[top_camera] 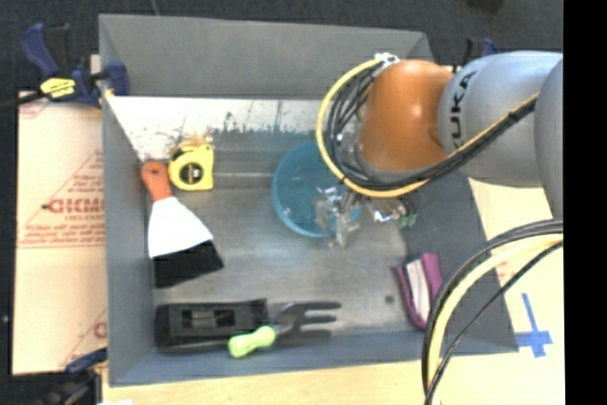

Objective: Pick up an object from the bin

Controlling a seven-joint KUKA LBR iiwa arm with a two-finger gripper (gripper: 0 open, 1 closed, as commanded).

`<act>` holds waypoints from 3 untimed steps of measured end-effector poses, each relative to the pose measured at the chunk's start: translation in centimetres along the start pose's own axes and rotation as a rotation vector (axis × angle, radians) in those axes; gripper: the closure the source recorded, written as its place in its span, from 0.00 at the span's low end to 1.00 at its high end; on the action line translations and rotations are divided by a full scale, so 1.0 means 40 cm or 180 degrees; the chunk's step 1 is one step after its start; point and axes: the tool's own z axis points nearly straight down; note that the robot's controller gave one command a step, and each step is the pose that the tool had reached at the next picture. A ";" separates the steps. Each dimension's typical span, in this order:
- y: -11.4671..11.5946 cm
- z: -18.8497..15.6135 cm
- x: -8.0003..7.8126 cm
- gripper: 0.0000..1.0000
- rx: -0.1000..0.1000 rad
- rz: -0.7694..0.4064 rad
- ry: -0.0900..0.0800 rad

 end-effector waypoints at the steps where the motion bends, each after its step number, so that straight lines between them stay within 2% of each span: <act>1: 0.011 -0.274 0.024 1.00 -0.0003 -0.0062 0.0022; 2: 0.006 -0.323 0.006 1.00 0.0025 -0.0237 -0.0038; 3: -0.087 -0.309 -0.023 1.00 0.0013 -0.0465 -0.0012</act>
Offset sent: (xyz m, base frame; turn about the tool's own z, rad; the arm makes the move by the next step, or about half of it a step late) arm 0.0016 0.0067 0.0359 0.1406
